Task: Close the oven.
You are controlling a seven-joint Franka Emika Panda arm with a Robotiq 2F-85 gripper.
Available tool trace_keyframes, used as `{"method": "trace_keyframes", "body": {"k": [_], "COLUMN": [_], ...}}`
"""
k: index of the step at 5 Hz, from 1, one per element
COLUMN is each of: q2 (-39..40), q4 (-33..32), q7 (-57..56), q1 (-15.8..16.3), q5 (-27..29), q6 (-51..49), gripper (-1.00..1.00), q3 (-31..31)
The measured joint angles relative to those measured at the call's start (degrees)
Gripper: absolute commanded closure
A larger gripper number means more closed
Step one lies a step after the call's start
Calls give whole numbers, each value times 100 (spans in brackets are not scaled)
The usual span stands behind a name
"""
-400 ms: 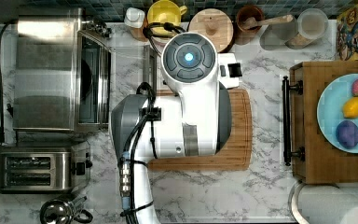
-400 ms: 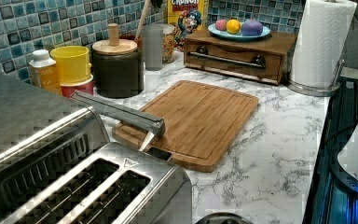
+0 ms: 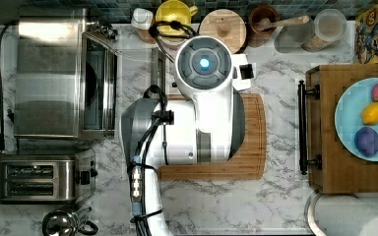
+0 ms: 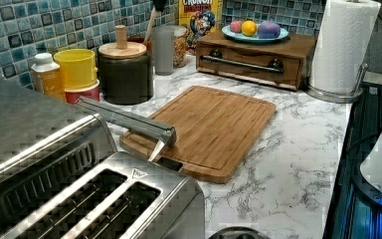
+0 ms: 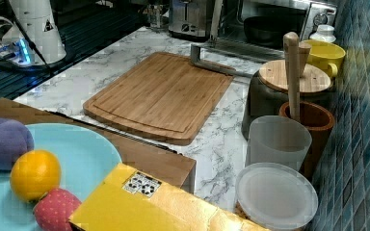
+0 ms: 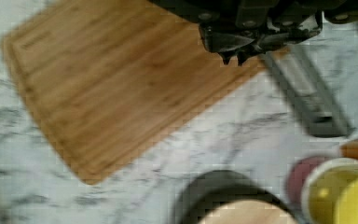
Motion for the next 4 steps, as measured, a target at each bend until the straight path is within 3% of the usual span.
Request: {"method": "trace_keyframes", "body": {"k": [2, 3, 4], "q2": [-62, 26, 265], "q4": [-436, -727, -918], "q7": [-2570, -3823, -5384], "q1": [-172, -46, -277], "q5": [1397, 2330, 3321], "q6": [304, 505, 511], "gripper": [100, 100, 100], "q3": [-59, -483, -665]}}
